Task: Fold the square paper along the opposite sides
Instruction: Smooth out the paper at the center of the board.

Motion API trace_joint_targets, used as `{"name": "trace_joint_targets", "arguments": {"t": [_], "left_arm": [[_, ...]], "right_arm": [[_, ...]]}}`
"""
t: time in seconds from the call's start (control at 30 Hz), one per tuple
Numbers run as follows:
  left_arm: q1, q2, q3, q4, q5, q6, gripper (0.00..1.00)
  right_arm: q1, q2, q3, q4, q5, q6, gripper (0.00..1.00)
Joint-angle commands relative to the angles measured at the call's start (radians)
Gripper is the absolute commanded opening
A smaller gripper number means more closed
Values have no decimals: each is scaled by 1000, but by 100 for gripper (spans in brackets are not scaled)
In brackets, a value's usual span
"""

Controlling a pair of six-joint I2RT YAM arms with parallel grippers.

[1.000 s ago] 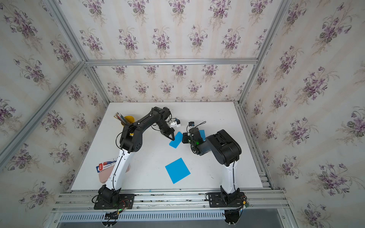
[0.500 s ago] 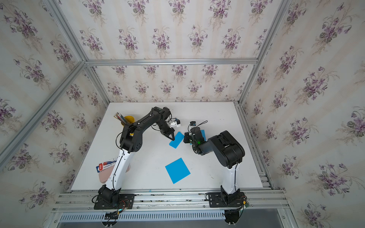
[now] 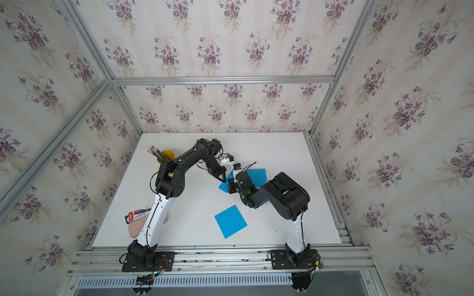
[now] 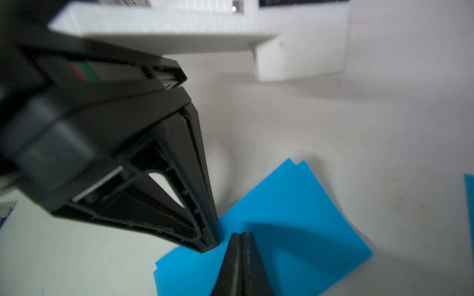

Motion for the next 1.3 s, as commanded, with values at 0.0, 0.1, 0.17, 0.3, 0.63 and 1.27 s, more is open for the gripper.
{"name": "trace_joint_targets", "arguments": {"t": [0.0, 0.1, 0.17, 0.3, 0.63, 1.27], "left_arm": [[2, 20, -9, -1, -162, 10, 0], [2, 20, -15, -4, -162, 23, 0], [2, 22, -16, -5, -168, 26, 0], [6, 22, -13, -7, -169, 26, 0], [14, 25, -9, 4, -169, 15, 0], [14, 18, -6, -8, -155, 15, 0]], "right_arm": [[6, 10, 9, -43, 6, -56, 0], [13, 9, 14, -94, 14, -112, 0], [13, 2, 6, -116, 25, -115, 0], [13, -16, -22, -119, 29, -111, 0], [13, -70, -91, -115, 25, -109, 0], [71, -88, 5, -29, -14, -275, 0]]}}
